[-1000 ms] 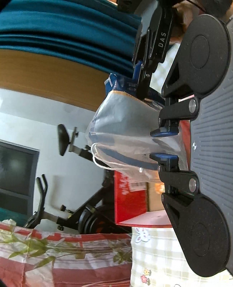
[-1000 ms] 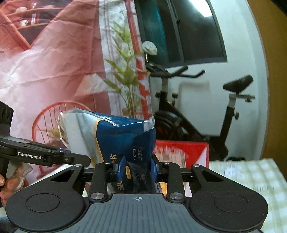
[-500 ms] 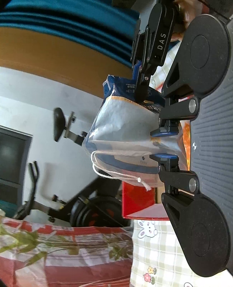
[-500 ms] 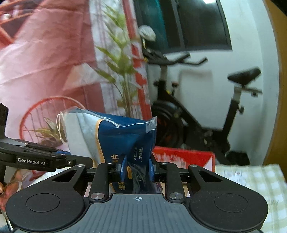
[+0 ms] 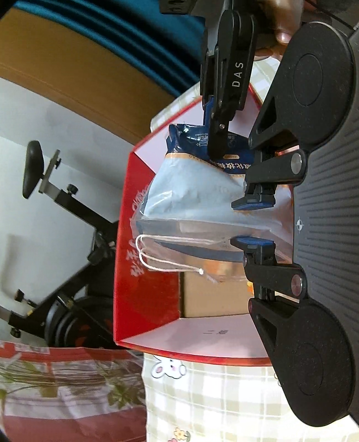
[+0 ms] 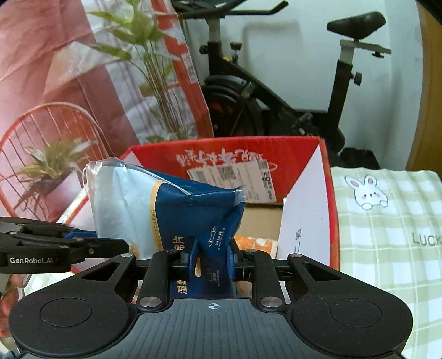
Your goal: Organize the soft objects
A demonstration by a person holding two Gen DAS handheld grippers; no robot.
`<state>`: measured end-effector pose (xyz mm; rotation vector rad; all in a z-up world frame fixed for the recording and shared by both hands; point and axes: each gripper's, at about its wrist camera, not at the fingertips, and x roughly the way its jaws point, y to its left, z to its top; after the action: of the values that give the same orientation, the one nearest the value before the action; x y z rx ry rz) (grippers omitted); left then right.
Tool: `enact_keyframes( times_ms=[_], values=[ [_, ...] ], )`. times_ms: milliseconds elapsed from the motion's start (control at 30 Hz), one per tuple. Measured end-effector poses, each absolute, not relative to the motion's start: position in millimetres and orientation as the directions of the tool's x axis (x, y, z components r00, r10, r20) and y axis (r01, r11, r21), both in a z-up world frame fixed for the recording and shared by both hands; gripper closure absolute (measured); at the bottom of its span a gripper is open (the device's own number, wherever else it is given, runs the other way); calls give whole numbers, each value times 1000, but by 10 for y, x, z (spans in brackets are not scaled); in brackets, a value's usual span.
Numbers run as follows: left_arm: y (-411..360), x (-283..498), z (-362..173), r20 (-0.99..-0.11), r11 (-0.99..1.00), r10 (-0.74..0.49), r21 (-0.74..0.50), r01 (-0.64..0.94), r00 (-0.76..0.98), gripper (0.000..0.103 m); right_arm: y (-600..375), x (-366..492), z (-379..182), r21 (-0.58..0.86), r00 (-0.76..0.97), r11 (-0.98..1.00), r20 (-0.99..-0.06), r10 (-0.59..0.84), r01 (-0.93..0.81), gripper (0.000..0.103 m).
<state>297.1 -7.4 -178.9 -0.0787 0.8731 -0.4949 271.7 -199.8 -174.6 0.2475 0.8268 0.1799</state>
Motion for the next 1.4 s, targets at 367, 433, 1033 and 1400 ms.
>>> enact_keyframes(
  times_ms=[367, 433, 1033, 1400],
  values=[
    [-2, 2936, -1756, -709, 909, -401, -230, 347, 580, 52, -1964, 2766, -1767, 188, 689, 979, -701, 186, -74, 65],
    [-17, 2917, -1733, -704, 912, -393, -218, 347, 591, 52, -1954, 2729, -1739, 174, 707, 982, -686, 175, -74, 59],
    [180, 2307, -1330, -608, 923, -370, -158, 350, 702, 31, -2008, 1879, -1298, 189, 886, 979, -436, 156, -79, 0],
    [390, 1672, -1676, -663, 924, -380, -235, 302, 645, 31, -1825, 1303, -1368, 118, 893, 992, -439, 101, -54, 0]
  ],
)
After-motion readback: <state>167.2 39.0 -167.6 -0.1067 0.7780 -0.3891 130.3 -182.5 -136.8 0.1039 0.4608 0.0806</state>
